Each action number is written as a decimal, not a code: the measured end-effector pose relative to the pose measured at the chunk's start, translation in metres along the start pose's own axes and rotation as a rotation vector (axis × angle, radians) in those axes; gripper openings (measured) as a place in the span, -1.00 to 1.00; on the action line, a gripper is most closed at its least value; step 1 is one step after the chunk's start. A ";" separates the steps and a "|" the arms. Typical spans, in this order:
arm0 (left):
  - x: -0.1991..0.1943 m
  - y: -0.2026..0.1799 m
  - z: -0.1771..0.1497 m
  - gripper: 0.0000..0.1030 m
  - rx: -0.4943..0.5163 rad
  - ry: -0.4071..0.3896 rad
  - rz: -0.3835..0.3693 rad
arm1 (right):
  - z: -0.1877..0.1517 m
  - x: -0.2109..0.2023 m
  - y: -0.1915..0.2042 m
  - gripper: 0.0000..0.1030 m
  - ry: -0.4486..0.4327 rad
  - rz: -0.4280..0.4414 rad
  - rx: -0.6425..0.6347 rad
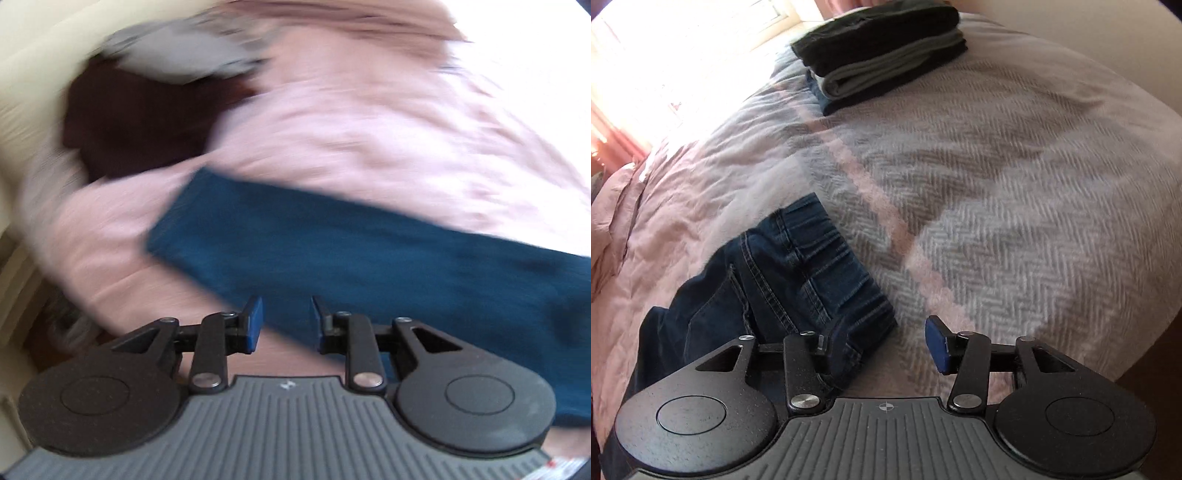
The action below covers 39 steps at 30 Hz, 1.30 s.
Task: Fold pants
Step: 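Open both tools and release the lengthwise-folded jeans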
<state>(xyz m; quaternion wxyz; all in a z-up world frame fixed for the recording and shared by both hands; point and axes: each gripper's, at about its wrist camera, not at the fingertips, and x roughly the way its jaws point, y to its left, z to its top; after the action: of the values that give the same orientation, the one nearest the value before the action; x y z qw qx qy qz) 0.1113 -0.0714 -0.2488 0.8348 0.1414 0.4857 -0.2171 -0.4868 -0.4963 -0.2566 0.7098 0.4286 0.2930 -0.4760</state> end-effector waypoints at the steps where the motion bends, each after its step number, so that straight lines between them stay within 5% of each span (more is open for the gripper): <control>1: 0.000 -0.018 0.008 -0.57 0.026 -0.003 -0.064 | 0.007 0.003 0.003 -0.11 -0.013 0.020 -0.009; 10: 0.038 -0.250 0.072 -0.25 0.397 0.017 -0.652 | 0.055 0.092 0.030 0.08 -0.003 0.080 -0.028; 15: 0.076 -0.329 0.072 -0.11 0.517 0.114 -0.754 | 0.064 0.117 0.024 0.08 0.005 0.119 0.006; 17: 0.094 -0.342 0.073 -0.33 0.532 0.163 -0.764 | 0.063 0.121 0.020 0.08 0.002 0.148 0.022; 18: 0.102 -0.345 0.071 -0.50 0.546 0.186 -0.774 | 0.062 0.121 0.020 -0.08 -0.005 0.176 0.020; 19: 0.103 -0.347 0.069 -1.00 0.567 0.197 -0.789 | 0.060 0.121 0.021 -0.72 -0.021 0.161 -0.007; 20: 0.103 -0.348 0.066 -1.00 0.589 0.183 -0.809 | 0.058 0.120 0.025 -0.99 -0.038 0.112 -0.043; 23: 0.106 -0.349 0.057 -0.96 0.664 0.079 -0.762 | 0.053 0.127 0.035 -1.00 -0.036 -0.014 -0.100; 25: 0.121 -0.348 0.051 -0.93 0.643 0.084 -0.733 | 0.049 0.137 0.043 -1.00 -0.012 -0.217 -0.171; 27: 0.132 -0.351 0.049 -0.86 0.613 0.089 -0.682 | 0.049 0.127 0.046 -1.00 -0.026 -0.286 -0.139; 29: 0.124 -0.350 0.053 -0.75 0.577 0.062 -0.650 | 0.044 0.099 0.057 -1.00 -0.109 -0.260 -0.139; 30: 0.117 -0.347 0.055 -0.72 0.561 0.024 -0.626 | 0.039 0.086 0.067 -0.79 -0.142 -0.240 -0.167; 31: 0.111 -0.343 0.058 -0.73 0.541 -0.021 -0.581 | 0.033 0.076 0.079 -0.23 -0.162 -0.223 -0.210; 33: 0.098 -0.327 0.065 -0.71 0.466 -0.078 -0.504 | 0.011 0.060 0.108 0.35 -0.182 -0.159 -0.327; 36: 0.075 -0.295 0.064 -0.71 0.377 -0.116 -0.476 | -0.040 0.055 0.139 0.35 -0.128 -0.124 -0.561; 39: 0.043 -0.264 0.032 -0.71 0.405 -0.161 -0.454 | -0.099 0.061 0.146 0.35 -0.045 -0.107 -0.749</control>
<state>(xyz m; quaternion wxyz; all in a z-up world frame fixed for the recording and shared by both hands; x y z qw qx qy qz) 0.0216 -0.3242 -0.2770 0.7557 0.1748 0.3840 -0.5009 -0.3292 -0.4083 -0.3046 0.7978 0.1132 0.4530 -0.3815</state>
